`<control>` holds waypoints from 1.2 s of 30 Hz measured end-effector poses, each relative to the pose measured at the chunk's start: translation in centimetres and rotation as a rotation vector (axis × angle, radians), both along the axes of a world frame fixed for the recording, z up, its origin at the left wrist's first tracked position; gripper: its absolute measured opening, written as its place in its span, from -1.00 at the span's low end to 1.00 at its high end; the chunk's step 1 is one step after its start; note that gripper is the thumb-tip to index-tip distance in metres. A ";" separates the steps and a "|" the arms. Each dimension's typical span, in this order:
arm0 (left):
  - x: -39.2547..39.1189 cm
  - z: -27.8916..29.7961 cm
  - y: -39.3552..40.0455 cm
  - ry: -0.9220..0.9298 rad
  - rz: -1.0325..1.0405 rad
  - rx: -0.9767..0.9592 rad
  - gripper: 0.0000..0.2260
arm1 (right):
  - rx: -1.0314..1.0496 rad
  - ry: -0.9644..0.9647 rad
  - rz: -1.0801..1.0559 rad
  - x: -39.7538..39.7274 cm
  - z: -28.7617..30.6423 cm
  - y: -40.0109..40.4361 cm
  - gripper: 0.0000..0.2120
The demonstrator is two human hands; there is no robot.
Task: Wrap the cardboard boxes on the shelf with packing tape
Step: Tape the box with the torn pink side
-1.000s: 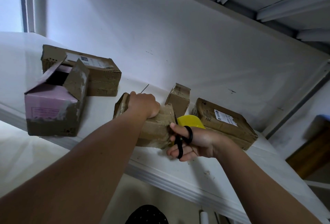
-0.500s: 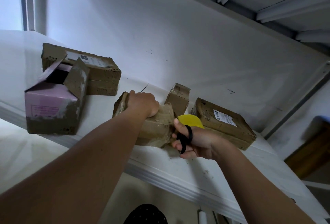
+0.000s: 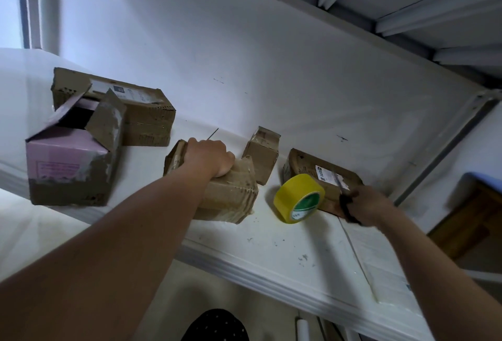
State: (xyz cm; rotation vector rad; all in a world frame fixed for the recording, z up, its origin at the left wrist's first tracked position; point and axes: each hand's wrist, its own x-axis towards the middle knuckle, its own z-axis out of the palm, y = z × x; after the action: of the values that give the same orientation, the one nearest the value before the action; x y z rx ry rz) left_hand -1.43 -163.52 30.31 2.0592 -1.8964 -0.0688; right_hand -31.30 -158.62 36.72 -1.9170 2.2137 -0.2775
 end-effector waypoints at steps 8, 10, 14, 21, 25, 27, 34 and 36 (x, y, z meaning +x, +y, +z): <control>0.0 -0.2 -0.3 0.009 0.008 -0.008 -0.69 | 0.379 0.469 -0.067 -1.9 -5.2 1.1 -0.68; 0.0 -0.2 -0.4 0.009 0.009 -0.009 -0.69 | 0.467 0.440 -0.054 -0.9 -4.2 1.0 -0.73; 0.0 -0.2 -0.3 0.002 0.009 -0.013 -0.73 | 0.474 0.690 0.043 1.2 -3.8 0.5 -0.59; 0.0 -0.2 -0.3 -0.002 0.011 -0.015 -0.74 | 0.534 0.926 0.112 3.2 -5.2 0.8 -0.52; 0.0 -0.2 -0.3 -0.007 0.010 -0.014 -0.75 | 0.655 0.915 0.135 3.3 -4.5 0.7 -0.47; 0.0 -0.2 -0.3 -0.006 0.012 -0.017 -0.75 | 0.638 0.866 0.145 3.4 -3.8 0.5 -0.37; -0.1 0.0 -0.2 -0.019 0.008 -0.010 -0.76 | 0.479 0.720 0.191 3.1 -4.3 0.1 -0.32; -0.1 -0.1 -0.2 -0.024 0.012 -0.009 -0.75 | 0.507 0.715 0.228 3.2 -4.1 0.1 -0.29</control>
State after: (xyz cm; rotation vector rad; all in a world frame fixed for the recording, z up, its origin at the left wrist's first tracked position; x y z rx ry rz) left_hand -1.55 -163.73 30.21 2.0745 -1.8948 -0.0322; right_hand -28.13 -158.55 32.66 -2.1153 2.0716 1.0484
